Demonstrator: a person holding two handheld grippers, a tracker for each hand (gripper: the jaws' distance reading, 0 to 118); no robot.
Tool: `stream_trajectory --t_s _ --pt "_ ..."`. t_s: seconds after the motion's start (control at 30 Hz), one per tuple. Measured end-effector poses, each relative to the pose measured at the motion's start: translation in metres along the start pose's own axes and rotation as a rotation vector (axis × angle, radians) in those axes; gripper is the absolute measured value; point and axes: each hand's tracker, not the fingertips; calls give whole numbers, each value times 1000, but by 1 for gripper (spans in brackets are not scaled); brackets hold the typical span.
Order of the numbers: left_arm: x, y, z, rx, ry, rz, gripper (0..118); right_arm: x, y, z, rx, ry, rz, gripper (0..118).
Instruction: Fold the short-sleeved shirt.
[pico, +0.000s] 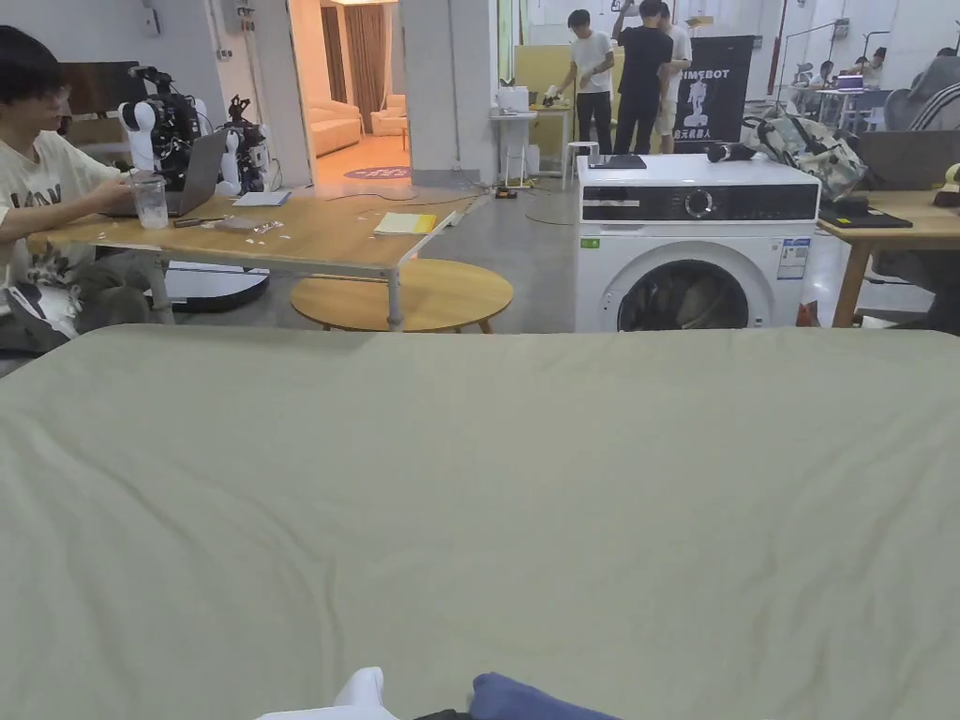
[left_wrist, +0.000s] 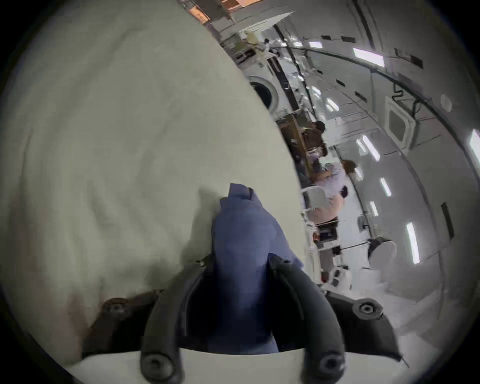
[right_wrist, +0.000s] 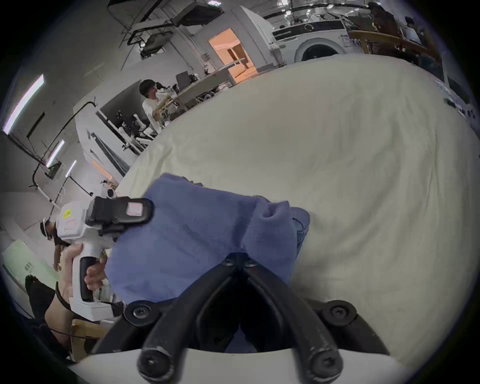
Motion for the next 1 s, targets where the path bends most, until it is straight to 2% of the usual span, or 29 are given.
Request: stream_trajectory --t_s 0.1,0.17,0.23,0.33,0.47,0.6,0.7,0.8,0.87,0.9,0.93,0.97,1.0 --pt "4 -2 7 12 -21 0 29 0 2 1 -4 7 -30 0" --pt "12 -3 11 29 -14 -26 27 -11 5 5 -9 -17 -9 0" --pt "18 0 30 68 -41 -43 26 -35 11 13 40 -39 83 0" --pt "17 17 87 145 -54 -59 26 -85 31 4 99 28 175 0" --pt "-14 44 192 334 87 -66 26 -170 62 -44 126 83 347 0" --pt "-65 84 285 462 304 -13 26 -249 83 -111 44 195 440 0" --pt "-104 119 318 460 390 30 26 -295 88 -149 -18 284 458 0" --pt "-128 144 329 472 470 -25 26 -322 87 -169 -35 282 493 0" --pt "-140 156 333 463 528 -7 26 -329 89 -174 -49 285 496 0" --pt "-144 159 332 489 584 -10 34 -331 90 -177 -49 285 496 0" --pt "-143 160 334 521 644 -36 49 -332 93 -178 -45 283 492 0" --pt "-140 162 336 518 684 -67 70 -332 95 -177 -34 265 487 0" --pt "-133 158 339 544 709 -100 87 -330 97 -173 -9 225 488 0"
